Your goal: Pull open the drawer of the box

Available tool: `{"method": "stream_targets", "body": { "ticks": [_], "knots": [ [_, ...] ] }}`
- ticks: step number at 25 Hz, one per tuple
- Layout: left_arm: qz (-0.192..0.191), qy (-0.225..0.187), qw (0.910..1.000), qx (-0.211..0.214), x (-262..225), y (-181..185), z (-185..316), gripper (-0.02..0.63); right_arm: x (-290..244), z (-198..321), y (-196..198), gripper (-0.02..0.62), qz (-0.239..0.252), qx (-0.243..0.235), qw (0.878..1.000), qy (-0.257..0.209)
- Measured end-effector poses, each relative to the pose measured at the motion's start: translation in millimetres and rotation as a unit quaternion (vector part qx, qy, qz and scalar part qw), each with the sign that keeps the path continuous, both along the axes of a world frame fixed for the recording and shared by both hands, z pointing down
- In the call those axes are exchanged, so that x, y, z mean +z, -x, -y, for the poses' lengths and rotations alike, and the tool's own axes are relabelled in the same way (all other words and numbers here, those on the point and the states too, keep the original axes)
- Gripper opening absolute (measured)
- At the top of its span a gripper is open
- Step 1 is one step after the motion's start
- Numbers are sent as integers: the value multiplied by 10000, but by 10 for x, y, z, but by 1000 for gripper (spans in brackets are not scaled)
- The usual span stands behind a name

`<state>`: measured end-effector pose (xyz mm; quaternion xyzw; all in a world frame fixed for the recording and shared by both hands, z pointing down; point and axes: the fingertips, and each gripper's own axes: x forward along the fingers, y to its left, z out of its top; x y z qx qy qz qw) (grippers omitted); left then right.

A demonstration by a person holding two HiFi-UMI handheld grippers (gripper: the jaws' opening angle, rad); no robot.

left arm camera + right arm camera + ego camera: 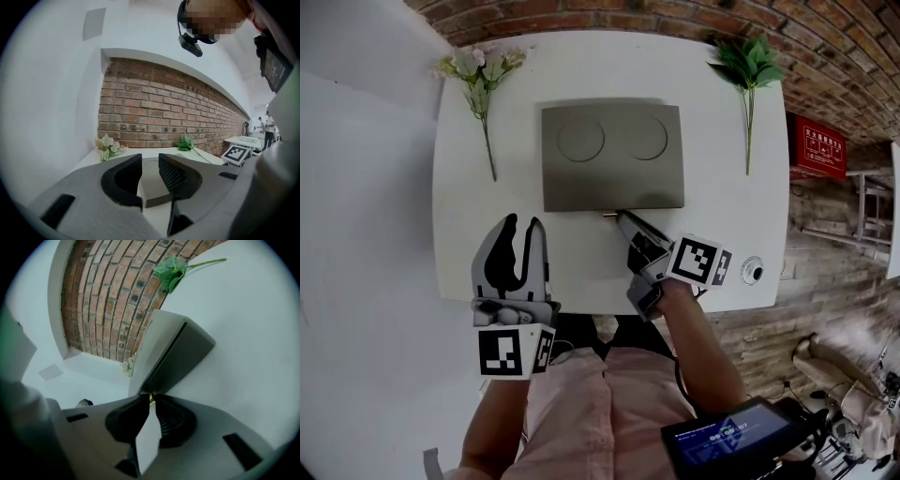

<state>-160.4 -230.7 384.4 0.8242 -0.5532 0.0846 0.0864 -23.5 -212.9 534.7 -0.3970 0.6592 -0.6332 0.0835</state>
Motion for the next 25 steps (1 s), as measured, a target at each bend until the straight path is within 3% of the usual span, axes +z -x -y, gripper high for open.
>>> {"method": "stream_targets", "body": {
  "ticks": [25],
  "knots": [
    [-14,-116,9999,-31,-36,-30,-48,114,46,-118,30,38,94,31,9999,54]
  ]
}}
